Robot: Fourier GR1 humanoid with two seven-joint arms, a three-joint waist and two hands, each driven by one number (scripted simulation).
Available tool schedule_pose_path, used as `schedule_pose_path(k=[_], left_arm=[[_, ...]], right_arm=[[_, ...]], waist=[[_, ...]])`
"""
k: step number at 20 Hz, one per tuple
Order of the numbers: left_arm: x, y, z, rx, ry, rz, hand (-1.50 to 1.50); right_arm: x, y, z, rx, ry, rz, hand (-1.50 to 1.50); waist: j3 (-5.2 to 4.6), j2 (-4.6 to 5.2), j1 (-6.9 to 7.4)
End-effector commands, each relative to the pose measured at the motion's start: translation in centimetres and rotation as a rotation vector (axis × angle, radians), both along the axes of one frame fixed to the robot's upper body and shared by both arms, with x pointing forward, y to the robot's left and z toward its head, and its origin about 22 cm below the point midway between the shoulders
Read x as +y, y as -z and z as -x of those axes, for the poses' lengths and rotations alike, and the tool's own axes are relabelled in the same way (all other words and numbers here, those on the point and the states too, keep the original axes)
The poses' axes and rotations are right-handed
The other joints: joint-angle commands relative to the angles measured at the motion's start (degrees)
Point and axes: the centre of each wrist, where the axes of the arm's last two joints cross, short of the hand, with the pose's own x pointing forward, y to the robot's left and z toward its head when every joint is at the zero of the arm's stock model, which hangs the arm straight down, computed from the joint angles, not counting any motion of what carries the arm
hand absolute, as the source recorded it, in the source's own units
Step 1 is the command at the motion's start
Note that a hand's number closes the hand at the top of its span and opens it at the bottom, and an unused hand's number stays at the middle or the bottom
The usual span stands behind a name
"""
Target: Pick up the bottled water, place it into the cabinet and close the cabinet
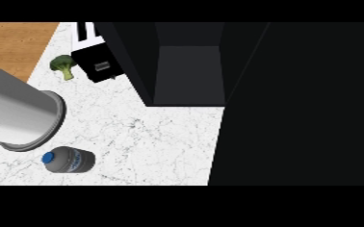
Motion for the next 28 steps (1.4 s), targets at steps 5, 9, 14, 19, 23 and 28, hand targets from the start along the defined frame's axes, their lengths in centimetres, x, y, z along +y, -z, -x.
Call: schedule_pose_path(k=[5,9,14,19,23,28], left_arm=[[4.3,4.4,-1.7,0.069,-0.06,0.036,-1.5],[2.7,7.1,-2.3,0.123,-0.053,0.02,-1.5],[5.5,11.9,-2.3,0.161,-0.046,0.07,-1.5],[5.5,14.0,-2.7,0.159,-0.046,0.091,-1.5],[5.7,17.0,-2.2,0.164,-0.023,0.118,-1.5],[6.1,18.3,-3.3,0.157,-0.039,0.125,-1.5]], right_arm=[[0.1,-1.0,1.5,-0.062,0.06,0.033,-1.5],[-0.4,-2.1,2.0,-0.046,0.047,0.033,-1.5],[0.4,-1.5,2.3,-0.043,0.059,0.042,-1.5],[0.7,-1.8,1.8,-0.045,0.063,0.036,-1.5],[0.5,-2.4,1.7,-0.062,0.063,0.015,-1.5],[0.1,-2.7,2.6,-0.065,0.062,0.035,-1.5]], waist=[[-0.03,0.01,-0.42],[0.0,0.07,-0.34],[-0.08,-0.03,-0.7],[-0.02,0.05,-0.41],[-0.04,0.05,-0.4],[0.0,0.03,-0.43]])
